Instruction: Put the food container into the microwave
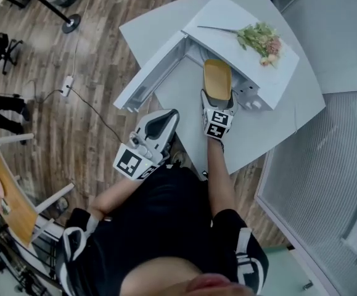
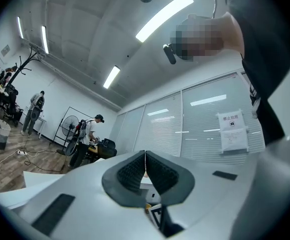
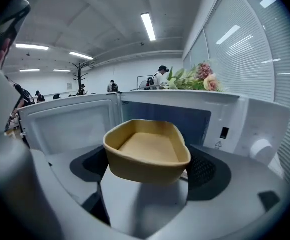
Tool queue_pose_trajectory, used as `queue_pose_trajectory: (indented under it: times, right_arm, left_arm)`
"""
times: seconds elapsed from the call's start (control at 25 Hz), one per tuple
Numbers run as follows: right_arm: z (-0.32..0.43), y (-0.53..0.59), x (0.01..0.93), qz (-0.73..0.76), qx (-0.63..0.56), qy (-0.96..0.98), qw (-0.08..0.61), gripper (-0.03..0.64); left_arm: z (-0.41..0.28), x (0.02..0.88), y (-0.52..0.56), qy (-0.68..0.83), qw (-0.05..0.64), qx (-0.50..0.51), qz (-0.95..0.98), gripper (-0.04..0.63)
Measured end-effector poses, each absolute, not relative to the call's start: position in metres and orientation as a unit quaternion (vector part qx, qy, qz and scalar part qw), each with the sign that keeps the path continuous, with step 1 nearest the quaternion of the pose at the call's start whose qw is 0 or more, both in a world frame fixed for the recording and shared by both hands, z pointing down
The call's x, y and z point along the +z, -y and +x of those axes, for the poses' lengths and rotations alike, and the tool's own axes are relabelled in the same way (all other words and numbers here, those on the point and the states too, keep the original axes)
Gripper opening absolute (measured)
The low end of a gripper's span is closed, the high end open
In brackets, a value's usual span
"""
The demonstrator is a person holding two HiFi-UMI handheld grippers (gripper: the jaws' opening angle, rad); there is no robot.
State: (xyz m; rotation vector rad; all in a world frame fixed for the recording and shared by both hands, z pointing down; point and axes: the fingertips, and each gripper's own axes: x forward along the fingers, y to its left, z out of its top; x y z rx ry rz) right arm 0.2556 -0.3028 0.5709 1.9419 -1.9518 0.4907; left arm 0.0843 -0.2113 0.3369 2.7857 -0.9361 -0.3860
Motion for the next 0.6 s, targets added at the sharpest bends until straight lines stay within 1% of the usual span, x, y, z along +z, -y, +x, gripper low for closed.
queue_pose_trajectory:
  times: [0.32,0.6]
  right_arm:
    - [0.281,0.386,0.616,0.706,0.181,0.661,0.182,0.489]
    - [0.303,0.439,0.639,0.718,0.188,0.642,0.191,0.489]
  left_arm:
    - [0.1,0.36,0.263,0.303,0.123,-0.123,0.937,0.025]
    - [0.102,0.372,0.29,0.299,0.133,-0.113,0.938,0.025]
